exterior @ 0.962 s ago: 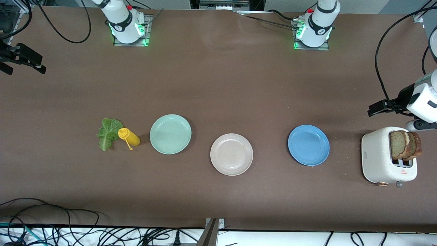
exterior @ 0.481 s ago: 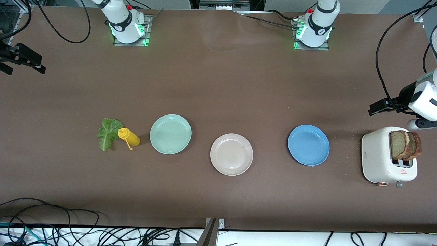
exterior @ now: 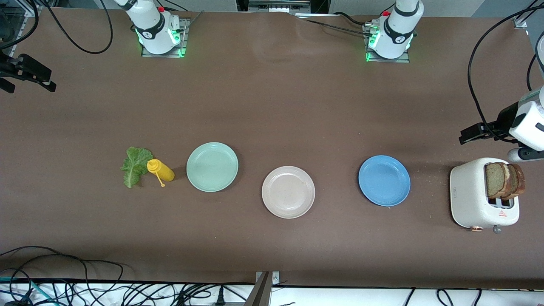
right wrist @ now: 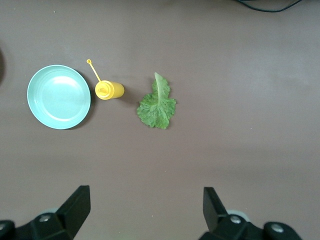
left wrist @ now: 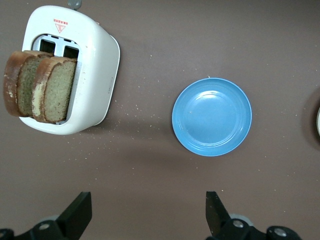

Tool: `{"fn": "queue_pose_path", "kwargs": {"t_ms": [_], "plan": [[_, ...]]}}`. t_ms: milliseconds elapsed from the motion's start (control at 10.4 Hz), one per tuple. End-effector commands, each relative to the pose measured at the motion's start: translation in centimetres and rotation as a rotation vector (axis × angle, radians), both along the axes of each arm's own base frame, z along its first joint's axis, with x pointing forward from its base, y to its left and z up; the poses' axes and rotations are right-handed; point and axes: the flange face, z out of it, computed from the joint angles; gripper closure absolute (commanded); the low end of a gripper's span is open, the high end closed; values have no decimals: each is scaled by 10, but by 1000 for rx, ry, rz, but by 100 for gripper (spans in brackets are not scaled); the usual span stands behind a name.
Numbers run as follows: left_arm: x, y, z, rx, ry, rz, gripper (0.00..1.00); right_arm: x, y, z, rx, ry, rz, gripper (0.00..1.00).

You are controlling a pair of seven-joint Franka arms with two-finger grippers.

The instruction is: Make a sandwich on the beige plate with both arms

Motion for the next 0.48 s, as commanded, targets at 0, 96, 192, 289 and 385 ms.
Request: {"fn": "queue_pose_path", "kwargs": {"t_ms": [0, 96, 192, 289, 385], "plan": [[-3, -1, 1, -19, -11, -2, 0, -2, -3, 1, 0, -4, -11, 0], [-3, -1, 0, -19, -9, -2, 0, -3, -2, 2, 1, -6, -11, 0], [-2, 0, -3, -20, -5, -1, 0, -3, -2, 1, 1, -3, -11, 0], [-1, 0, -3, -20, -11, -1, 0, -3, -7, 1, 2, -2, -18, 0], [0, 0, -3, -19, -17, -1, 0, -3, -10, 1, 2, -4, -23, 0]]}}
